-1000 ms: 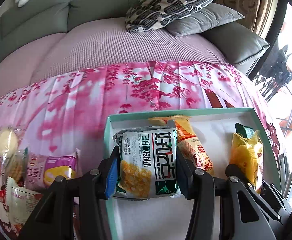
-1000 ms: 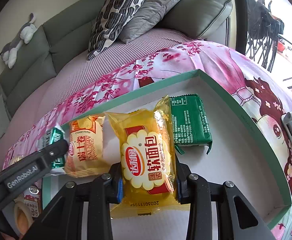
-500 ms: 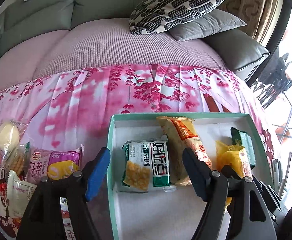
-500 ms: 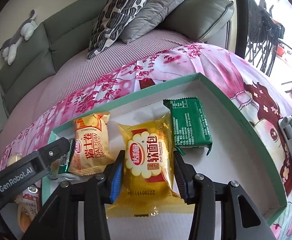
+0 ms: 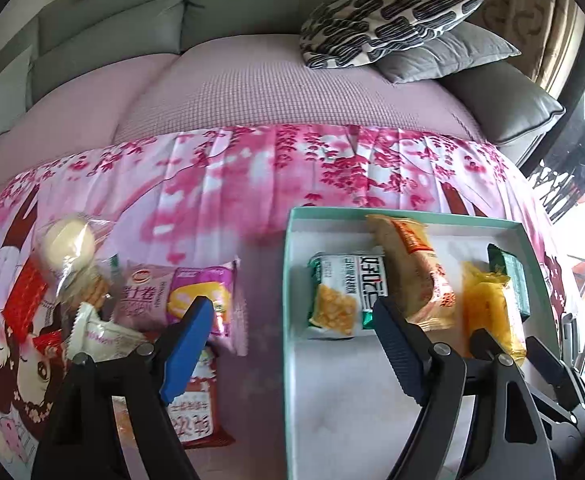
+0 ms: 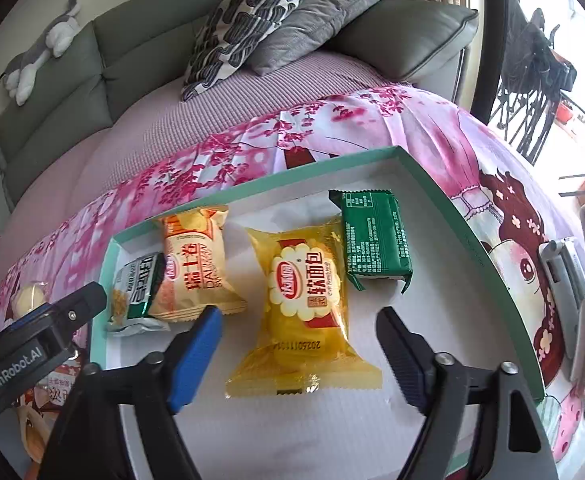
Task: Organize snacks
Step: 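Open both tools to drop the corn bag and bread pack in the tray, then move both open tools back from the tray to the snack pile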
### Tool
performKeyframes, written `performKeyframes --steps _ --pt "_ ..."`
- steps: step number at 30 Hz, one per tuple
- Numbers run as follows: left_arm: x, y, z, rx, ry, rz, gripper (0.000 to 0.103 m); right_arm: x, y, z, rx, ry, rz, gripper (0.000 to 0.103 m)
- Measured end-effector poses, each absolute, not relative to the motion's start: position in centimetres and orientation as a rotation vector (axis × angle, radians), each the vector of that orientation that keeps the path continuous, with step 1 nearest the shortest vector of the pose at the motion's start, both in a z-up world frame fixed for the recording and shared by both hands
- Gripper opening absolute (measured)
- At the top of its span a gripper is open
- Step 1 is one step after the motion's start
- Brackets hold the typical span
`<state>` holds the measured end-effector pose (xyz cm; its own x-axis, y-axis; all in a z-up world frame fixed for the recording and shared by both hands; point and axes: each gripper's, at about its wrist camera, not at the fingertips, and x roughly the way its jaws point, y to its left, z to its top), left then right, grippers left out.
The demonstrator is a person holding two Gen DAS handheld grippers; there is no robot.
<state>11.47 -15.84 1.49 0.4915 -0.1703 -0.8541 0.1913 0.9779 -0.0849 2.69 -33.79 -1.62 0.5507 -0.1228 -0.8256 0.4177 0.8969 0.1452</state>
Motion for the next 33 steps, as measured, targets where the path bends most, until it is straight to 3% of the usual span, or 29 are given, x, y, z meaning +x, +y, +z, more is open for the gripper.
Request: performKeyframes --steps 5,11,15,33 --pt "11.0 -15.0 1.6 0.012 1.044 -0.191 0.083 2.5 -33.2 -0.9 0.329 0.922 -0.325 0.103" --pt "10.6 -13.4 1.6 -0.001 1.051 -0.148 0.083 2.2 -32.6 -0.4 0.314 0.923 -0.331 0.103" --pt "10.3 -12.3 2.1 0.007 1.03 -0.132 0.093 1.9 -32.2 0.0 0.32 0.925 -0.314 0.103" --pt "7.0 -6.3 3.5 0.009 0.973 -0.012 0.093 0.9 -26.3 1.9 0.263 0.852 -0.169 0.103"
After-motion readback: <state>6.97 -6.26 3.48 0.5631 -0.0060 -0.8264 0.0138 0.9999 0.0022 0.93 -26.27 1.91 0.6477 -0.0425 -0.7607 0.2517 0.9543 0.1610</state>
